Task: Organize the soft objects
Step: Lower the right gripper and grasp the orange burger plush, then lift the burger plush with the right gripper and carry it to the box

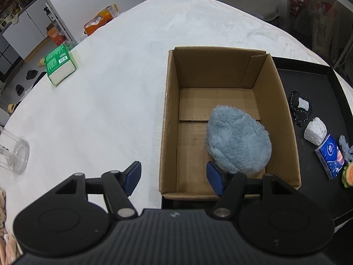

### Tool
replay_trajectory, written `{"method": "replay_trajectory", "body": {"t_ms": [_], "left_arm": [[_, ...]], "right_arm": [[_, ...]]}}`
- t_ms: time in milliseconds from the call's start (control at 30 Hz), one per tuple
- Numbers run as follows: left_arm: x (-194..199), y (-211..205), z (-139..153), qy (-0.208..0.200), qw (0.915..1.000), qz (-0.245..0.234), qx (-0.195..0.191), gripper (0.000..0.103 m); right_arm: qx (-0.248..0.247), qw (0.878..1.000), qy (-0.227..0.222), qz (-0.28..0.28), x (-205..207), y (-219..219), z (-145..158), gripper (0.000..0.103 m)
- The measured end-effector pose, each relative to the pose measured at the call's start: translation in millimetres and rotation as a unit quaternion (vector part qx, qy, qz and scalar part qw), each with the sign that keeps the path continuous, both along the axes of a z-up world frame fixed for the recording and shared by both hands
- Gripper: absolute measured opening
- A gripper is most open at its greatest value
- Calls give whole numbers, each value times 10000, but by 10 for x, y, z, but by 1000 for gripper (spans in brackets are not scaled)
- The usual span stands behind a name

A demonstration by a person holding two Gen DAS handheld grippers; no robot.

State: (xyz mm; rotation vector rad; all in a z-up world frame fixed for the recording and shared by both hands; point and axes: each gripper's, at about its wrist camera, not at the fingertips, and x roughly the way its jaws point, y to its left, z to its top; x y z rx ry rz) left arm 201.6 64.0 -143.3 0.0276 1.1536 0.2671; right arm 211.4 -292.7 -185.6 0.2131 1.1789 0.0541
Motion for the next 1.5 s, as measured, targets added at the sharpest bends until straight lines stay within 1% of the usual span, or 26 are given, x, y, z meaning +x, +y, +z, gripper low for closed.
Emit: {"method": "replay_trajectory", "body": {"t_ms": [67,167,233,333,367,433,533,700,767,833,933,1200,1267,1500], "left_arm": [[-5,22,7,-28,10000,19,-45,64],[-8,46,9,-59,9999,28,-121,64],[-9,57,6,-67,9998,35,-156,64],[-8,81,-7,-59,9997,47,-228,64],[-8,87,-14,-63,9997,56,-246,64],[-6,107,-15,-66,9995,92,-288,64],[8,114,-21,-54,9993,124,-341,64],[26,87,-31,-36,9995,88,-296,64],[36,84,-35,-19,9995,77,-293,64],[37,76,-38,-6,9996,60,-291,64],[31,71,-32,-15,9995,68,-292,64],[-9,83,-2,-67,9996,89,-271,64],[-20,95,10,-89,9995,95,-291,64],[-49,148,22,-149,9989,142,-428,64]], "right_arm": [[49,10000,-11,63,-22,9,38,29],[58,9999,-65,147,-52,60,87,33],[129,9995,-53,271,-52,108,74,50],[-72,9993,2,355,-24,187,8,58],[-100,9992,22,380,-6,206,-17,58],[-87,9991,87,409,34,245,-65,58],[-207,9987,162,445,81,299,-136,58],[-329,9977,285,515,147,353,-248,58],[-450,9968,305,578,158,377,-267,53],[-486,9965,282,626,160,390,-245,47],[-389,9970,261,624,159,361,-184,41],[-233,9974,33,675,163,393,35,39],[-197,9971,-49,731,164,431,95,37],[-167,9958,-212,875,165,557,200,34]]}}
